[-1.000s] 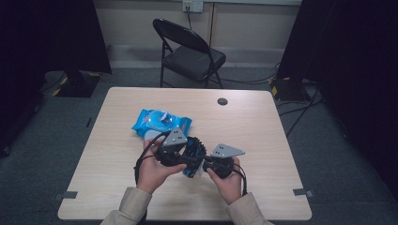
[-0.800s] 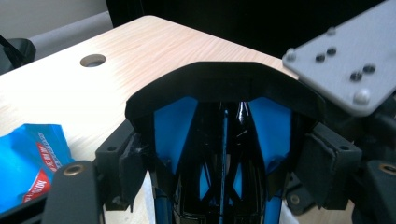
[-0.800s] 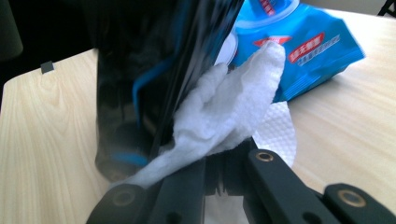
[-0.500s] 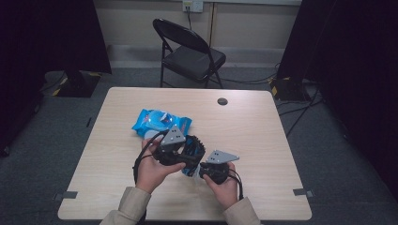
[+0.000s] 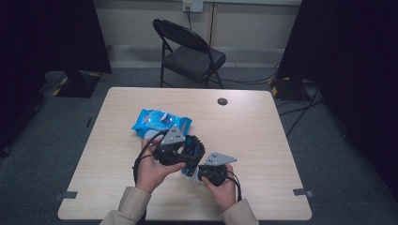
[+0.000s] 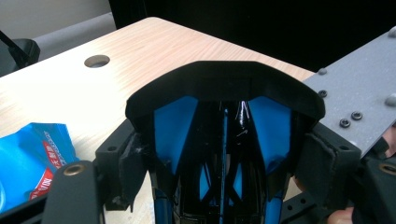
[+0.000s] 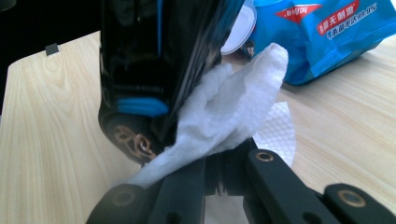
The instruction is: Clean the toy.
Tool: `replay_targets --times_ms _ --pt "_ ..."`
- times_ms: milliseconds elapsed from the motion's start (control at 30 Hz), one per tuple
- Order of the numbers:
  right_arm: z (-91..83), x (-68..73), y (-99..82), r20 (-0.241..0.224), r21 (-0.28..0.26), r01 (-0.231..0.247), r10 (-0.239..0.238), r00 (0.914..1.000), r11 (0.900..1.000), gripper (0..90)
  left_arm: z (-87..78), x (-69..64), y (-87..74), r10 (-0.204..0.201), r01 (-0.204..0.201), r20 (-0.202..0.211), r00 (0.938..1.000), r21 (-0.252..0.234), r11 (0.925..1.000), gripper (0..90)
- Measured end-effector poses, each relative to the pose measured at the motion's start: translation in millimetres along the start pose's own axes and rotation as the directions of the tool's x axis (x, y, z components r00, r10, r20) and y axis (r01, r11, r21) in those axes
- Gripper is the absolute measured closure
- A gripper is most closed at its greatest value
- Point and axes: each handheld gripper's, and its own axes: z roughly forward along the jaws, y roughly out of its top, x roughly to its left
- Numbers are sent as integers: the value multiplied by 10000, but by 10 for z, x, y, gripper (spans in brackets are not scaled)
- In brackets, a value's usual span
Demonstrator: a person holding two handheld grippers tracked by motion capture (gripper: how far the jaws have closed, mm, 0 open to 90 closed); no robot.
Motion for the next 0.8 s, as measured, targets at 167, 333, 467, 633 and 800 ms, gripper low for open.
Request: replay_targets --times_ms 167,333,467,633,800 --pt "18 -6 -62 -5 326 108 -108 9999 9994 882 -17 16 -10 -63 63 -30 10000 -59 10000 255" --pt "-55 -59 -35 68 158 -17 16 10000 9999 882 -38 35 -43 -45 46 -92 9999 30 10000 255" --pt "-160 -133 40 272 -67 -45 46 9996 10000 882 -58 48 -66 -64 65 -145 9999 87 9999 255" --pt "-297 -245 117 554 -296 -155 171 9983 9994 882 -67 53 -99 -109 112 -154 9998 169 9998 255" --pt "-429 -339 206 827 -557 -147 193 9964 9983 882 -68 58 -123 -96 100 -148 9998 274 9996 255"
